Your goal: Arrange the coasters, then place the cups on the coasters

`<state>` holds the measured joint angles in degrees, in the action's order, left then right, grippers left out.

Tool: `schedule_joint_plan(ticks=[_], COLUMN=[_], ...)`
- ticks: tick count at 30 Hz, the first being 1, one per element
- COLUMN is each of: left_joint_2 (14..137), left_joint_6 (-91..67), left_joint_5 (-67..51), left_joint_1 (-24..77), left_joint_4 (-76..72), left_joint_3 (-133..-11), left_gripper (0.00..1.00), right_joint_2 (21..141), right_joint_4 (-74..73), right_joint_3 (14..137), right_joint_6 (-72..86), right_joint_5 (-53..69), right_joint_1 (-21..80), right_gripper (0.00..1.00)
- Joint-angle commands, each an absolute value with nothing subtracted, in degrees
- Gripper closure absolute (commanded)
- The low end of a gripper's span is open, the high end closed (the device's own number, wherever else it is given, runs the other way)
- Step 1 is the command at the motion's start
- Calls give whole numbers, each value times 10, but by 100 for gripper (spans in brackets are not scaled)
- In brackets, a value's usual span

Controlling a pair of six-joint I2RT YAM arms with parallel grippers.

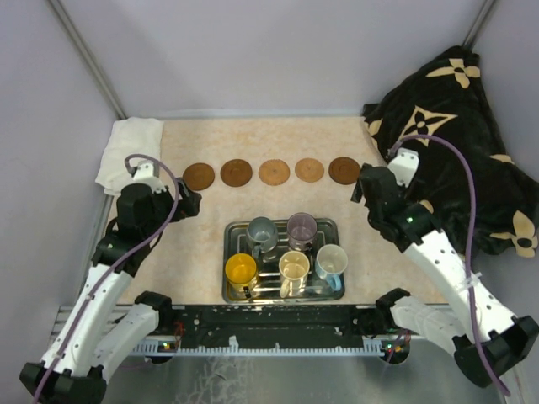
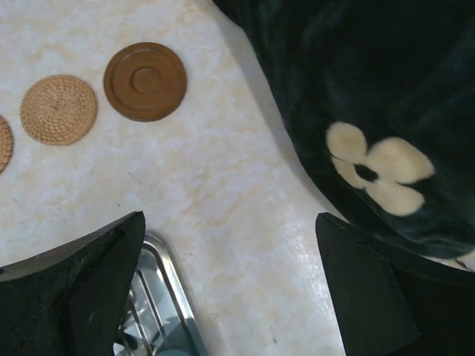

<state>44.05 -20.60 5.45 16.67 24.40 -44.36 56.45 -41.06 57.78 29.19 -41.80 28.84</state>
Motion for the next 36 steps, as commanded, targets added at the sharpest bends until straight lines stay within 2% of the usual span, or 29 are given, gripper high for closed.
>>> schedule_joint_plan(ticks=[1,9,18,24,36], left_joint_2=[401,423,391,389,397], left_joint_6=[-231,-251,-246,-255,-301], left_joint_5=[101,105,71,21,12], left_joint_1=[166,166,166,166,207], left_joint_4=[286,383,368,374,381], left_joint_3=[-440,-464,-462,-450,-436], left_gripper=[0,0,0,0,0], right_joint_2=[507,497,522,514,430], right_joint_4=[-475,-598,-616,-611,-610], right_joint_3=[558,550,545,530,491], right_joint_6=[352,439,464,443,500], right_joint_5=[-466,-473,-430,-359,-254], right_joint_1=[285,278,257,257,290], right_gripper=[1,1,1,1,28])
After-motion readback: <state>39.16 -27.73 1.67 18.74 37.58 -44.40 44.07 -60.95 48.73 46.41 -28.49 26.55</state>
